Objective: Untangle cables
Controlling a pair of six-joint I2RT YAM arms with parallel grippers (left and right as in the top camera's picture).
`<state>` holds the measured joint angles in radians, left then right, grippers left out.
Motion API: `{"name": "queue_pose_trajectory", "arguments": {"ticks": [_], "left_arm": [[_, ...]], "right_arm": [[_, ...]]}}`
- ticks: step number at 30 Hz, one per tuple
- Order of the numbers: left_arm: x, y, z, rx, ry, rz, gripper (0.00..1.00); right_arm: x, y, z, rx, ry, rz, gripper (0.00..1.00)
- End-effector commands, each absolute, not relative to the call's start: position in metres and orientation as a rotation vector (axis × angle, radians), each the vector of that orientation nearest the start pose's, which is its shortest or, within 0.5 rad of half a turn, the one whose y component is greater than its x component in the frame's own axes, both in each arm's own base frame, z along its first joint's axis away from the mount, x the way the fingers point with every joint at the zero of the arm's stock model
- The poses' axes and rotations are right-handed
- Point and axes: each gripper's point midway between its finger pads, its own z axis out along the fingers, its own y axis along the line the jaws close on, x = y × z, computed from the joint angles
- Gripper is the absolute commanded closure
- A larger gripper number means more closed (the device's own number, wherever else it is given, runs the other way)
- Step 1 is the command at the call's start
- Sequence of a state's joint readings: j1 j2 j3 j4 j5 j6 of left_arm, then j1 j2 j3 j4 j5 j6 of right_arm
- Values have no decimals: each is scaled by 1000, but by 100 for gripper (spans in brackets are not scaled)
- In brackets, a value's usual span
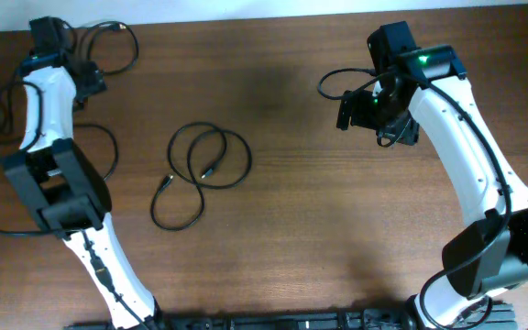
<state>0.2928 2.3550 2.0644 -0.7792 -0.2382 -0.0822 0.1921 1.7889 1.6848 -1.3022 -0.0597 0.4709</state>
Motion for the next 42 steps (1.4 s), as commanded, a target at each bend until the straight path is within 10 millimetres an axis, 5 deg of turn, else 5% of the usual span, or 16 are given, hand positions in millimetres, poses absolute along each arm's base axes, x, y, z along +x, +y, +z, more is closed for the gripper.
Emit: {"name": "queue_pose_trajectory", "arguments": {"ticks": [1,5,14,15,18,21,22,24,29,30,33,34,36,39,42], "left_arm": [[536,225,58,-344,2653,353,16],[536,215,29,-4,2729,283,16],[531,223,-3,35,2775,282,20],[530,225,-6,30,2778,282,25],[531,233,-6,12,2762,293,65],[530,248,-3,-21,2741,310,96],[532,251,-2,-27,2728,318,99],[544,257,7,-30,2671,347,100],[596,280,99,-98,2400,429,100],[603,279,115,-172,2348,382,93],[615,233,120,-221,2305,-8,14],[616,208,121,-193,2298,-182,2],[611,138,141,-137,2220,-713,1],[574,52,210,37,1967,-1502,1],[557,21,227,111,1918,-1671,1]], "right_arm": [[360,76,163,422,2967,142,2],[360,76,163,422,2967,142,2],[360,77,163,421,2967,142,2],[360,77,163,421,2967,142,2],[360,77,163,421,2967,142,1],[360,77,163,421,2967,142,2],[360,77,163,421,2967,142,2],[360,77,163,421,2967,142,2],[360,77,163,421,2967,142,2],[360,77,163,421,2967,142,2],[360,77,163,421,2967,142,2],[360,77,163,421,2967,142,2],[360,77,163,421,2967,142,2],[360,77,163,421,2967,142,2],[360,77,163,421,2967,142,2]]}}
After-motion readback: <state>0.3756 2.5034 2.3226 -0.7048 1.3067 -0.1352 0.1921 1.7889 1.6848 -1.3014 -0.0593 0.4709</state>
